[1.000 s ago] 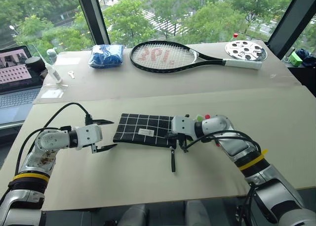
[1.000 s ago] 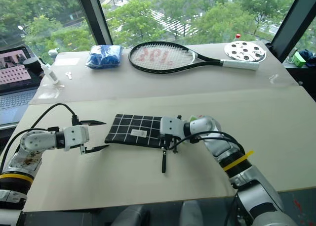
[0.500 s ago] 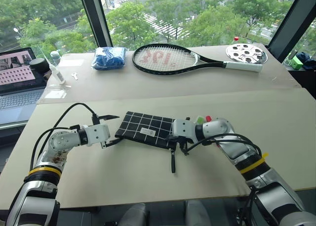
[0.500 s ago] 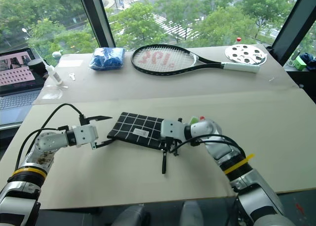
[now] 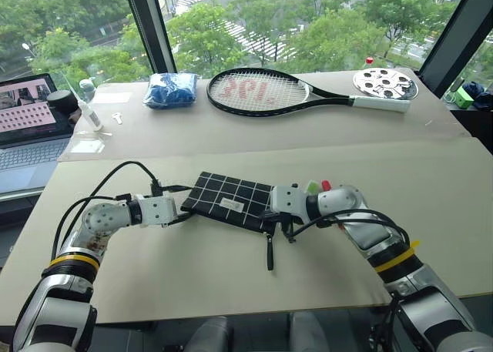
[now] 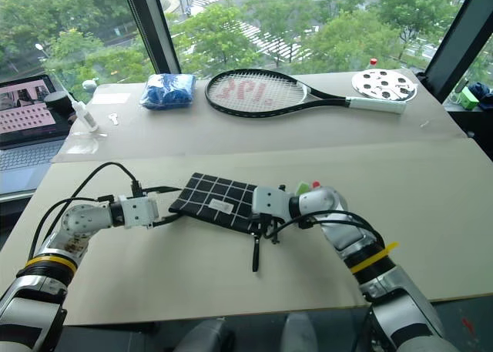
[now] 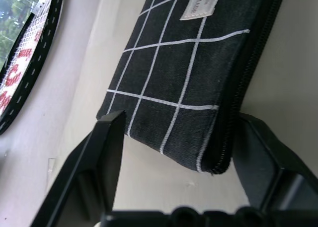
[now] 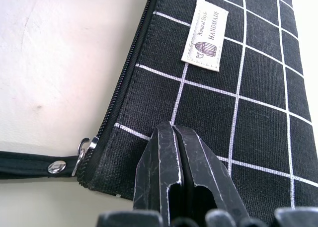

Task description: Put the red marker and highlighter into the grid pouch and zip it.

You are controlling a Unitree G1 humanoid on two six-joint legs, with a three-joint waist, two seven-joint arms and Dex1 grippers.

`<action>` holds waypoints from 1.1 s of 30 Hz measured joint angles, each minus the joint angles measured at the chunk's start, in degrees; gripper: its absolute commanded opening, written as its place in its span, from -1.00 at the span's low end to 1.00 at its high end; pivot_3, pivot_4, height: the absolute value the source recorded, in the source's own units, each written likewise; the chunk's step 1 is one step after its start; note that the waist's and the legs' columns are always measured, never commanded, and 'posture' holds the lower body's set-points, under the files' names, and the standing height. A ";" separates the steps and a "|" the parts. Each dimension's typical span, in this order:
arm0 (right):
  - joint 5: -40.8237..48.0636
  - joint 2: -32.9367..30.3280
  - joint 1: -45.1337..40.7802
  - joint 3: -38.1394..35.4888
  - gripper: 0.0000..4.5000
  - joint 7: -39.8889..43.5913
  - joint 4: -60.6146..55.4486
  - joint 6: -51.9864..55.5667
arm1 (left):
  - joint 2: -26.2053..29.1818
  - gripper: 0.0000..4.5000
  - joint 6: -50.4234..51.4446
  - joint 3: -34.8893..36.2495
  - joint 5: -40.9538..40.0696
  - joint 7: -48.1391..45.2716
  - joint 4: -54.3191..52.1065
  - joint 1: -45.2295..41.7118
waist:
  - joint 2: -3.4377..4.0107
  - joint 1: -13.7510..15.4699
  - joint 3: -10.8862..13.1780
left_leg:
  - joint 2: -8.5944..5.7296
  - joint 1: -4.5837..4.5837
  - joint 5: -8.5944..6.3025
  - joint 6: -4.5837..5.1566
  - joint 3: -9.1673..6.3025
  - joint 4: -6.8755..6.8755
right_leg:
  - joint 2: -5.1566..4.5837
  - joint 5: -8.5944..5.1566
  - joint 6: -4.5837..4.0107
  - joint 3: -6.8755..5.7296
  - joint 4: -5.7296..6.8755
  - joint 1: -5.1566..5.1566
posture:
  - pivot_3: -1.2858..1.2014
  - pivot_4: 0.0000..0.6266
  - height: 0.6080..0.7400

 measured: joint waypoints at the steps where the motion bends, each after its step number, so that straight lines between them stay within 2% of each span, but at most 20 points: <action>1: 0.00 0.00 0.03 -0.02 -1.00 0.00 -0.05 0.04 | -0.14 -0.33 0.04 -0.15 -0.18 -0.44 0.39 -0.11 | 0.00 -0.01 0.00 | 0.00 0.00 0.00 0.00 0.00 0.00 | 0.00 0.00 0.00 0.00 0.00 0.00 | 0.03 -0.52 1.00; 5: 0.02 -0.02 0.30 -0.13 -1.00 0.06 -0.65 0.32 | -0.80 -0.98 1.48 0.15 -1.77 -2.14 1.38 -0.50 | 0.00 -0.14 0.00 | 0.00 -0.02 0.00 0.00 0.00 0.00 | 0.00 0.00 0.00 0.00 0.00 -0.03 | 0.03 -0.52 1.00; 15: 0.74 0.25 0.64 -1.51 -1.00 0.35 -1.01 0.46 | -1.36 -0.99 8.06 2.67 -6.11 -4.43 0.16 0.97 | -0.01 -0.62 0.01 | 0.02 -0.06 0.00 0.00 0.00 -0.02 | 0.02 0.01 0.02 0.00 -0.14 -0.06 | 0.03 -0.52 1.00; 19: 9.51 6.30 -1.32 -9.37 -1.00 -1.72 0.21 5.01 | -1.48 -0.99 18.23 5.20 -10.19 -4.46 -6.80 4.77 | -0.01 -1.23 0.08 | 0.10 -0.21 0.00 -0.01 -0.01 -0.02 | 0.12 0.08 -0.02 0.06 -0.20 -0.24 | 0.03 -0.52 1.00; 22: 19.22 9.68 -8.12 -19.37 -0.62 -5.70 1.39 11.05 | -1.79 -1.00 29.46 7.34 -14.08 -3.16 -16.91 9.42 | 0.02 -1.65 0.15 | 0.16 -0.33 0.00 -0.03 -0.08 -0.04 | 0.22 0.21 -0.05 0.10 -0.36 -0.37 | 0.03 -0.52 1.00; 25: 24.06 8.67 -12.89 -27.30 -0.19 -9.51 2.08 14.66 | -1.79 -1.00 38.04 9.10 -16.54 -1.42 -24.76 13.20 | 0.02 -1.35 0.15 | 0.39 -0.39 -0.11 -0.14 -0.13 -0.09 | 0.48 0.27 -0.07 0.07 -0.53 -0.35 | 0.03 -0.52 1.00; 28: 24.78 5.17 -12.47 -29.50 0.28 -10.97 2.73 17.43 | -1.80 -1.00 48.45 11.07 -18.91 2.02 -33.66 16.05 | 0.02 -1.27 0.15 | 0.56 -0.49 -0.22 -0.19 -0.05 -0.26 | 0.63 0.27 -0.09 0.02 -0.57 -0.51 | 0.03 -0.52 1.00; 30: 25.07 2.98 -10.52 -30.01 0.63 -10.73 2.66 18.91 | -1.80 -1.00 54.63 12.15 -20.68 4.04 -39.33 17.32 | 0.01 -1.45 0.15 | 0.60 -0.86 -0.22 -0.19 0.10 -0.31 | 0.62 0.30 -0.13 0.04 -0.54 -1.01 | 0.03 -0.52 1.00; 33: 26.69 -0.27 -6.95 -30.58 0.99 -9.70 1.79 20.87 | -2.40 -1.00 64.63 13.18 -23.39 7.62 -46.77 18.44 | 0.01 -2.01 0.15 | 0.62 -1.13 -0.21 -0.20 0.23 -0.29 | 0.58 0.34 -0.17 0.05 -0.56 -1.29 | 0.03 -0.52 1.00</action>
